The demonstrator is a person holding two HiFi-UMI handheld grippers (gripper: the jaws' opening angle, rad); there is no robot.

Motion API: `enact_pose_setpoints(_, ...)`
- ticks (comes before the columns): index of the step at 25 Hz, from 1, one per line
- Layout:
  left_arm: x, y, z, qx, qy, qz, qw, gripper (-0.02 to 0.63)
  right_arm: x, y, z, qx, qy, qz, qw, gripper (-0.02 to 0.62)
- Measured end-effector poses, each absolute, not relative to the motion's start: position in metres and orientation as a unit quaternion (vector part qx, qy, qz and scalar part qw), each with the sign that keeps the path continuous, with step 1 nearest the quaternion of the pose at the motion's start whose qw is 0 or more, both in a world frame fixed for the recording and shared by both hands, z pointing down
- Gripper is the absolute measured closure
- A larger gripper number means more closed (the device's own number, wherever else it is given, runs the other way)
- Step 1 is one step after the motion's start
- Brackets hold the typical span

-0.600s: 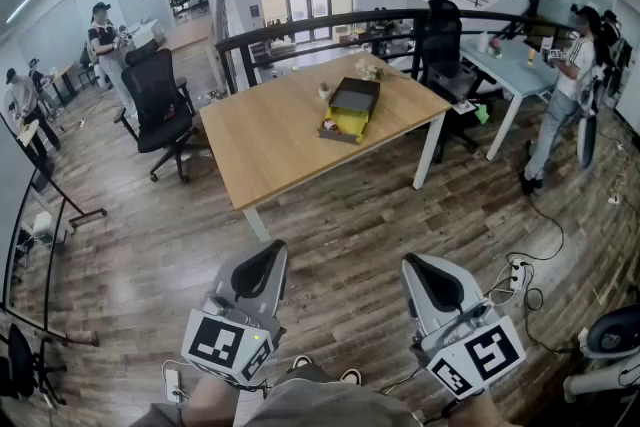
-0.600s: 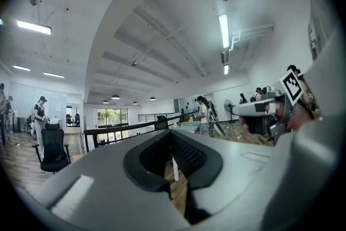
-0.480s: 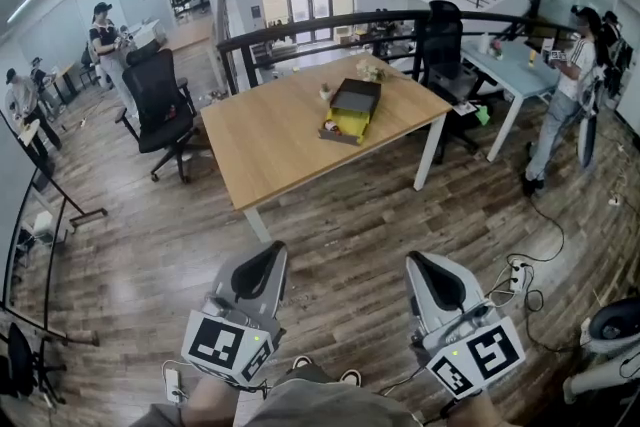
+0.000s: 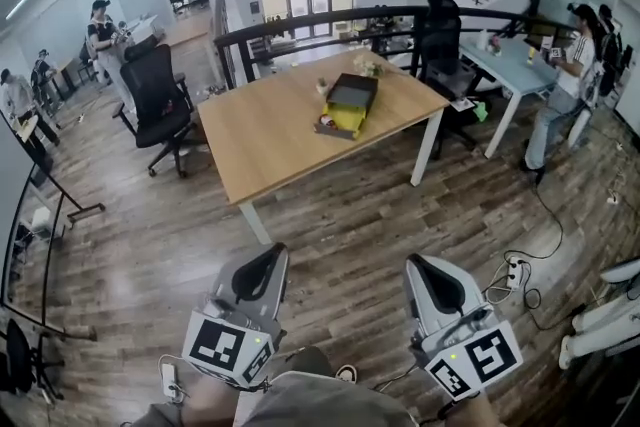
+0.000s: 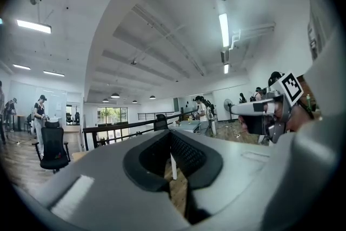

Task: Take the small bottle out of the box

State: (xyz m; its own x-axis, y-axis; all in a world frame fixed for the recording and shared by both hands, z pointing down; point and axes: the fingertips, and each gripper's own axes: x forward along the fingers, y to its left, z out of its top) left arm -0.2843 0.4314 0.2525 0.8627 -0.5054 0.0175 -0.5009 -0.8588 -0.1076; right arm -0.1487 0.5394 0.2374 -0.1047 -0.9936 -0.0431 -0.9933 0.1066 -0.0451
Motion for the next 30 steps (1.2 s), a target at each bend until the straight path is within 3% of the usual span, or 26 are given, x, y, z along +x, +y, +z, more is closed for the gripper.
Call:
enact_pose_setpoints(7,-0.285,0.432,0.255,-0.962,0.267,-0.024,0.051,0.606,-0.152,0.537,0.237,-0.657,0.752,0.001,0.056,0.580)
enact_pose_setpoints(9,-0.282,0.429,0.254,-0.962,0.267,-0.021,0.054,0.607,-0.150,0.536,0.234,-0.656,0.752,0.004,0.070,0.529)
enact_pose_setpoints(10,-0.279,0.426,0.254,-0.962,0.267,-0.021,0.055,0.607,-0.146,0.534,0.233,-0.659,0.749,0.005,0.073,0.473)
enact_pose_setpoints(12,-0.274,0.420,0.255,-0.963,0.264,-0.018,0.053,0.606,-0.138,0.529,0.234,-0.667,0.742,0.004,0.071,0.439)
enact_pose_setpoints(30,-0.212,0.287,0.263,-0.964,0.262,-0.020,0.033,0.606,-0.078,0.395,0.242,-0.673,0.739,-0.014,0.032,0.439)
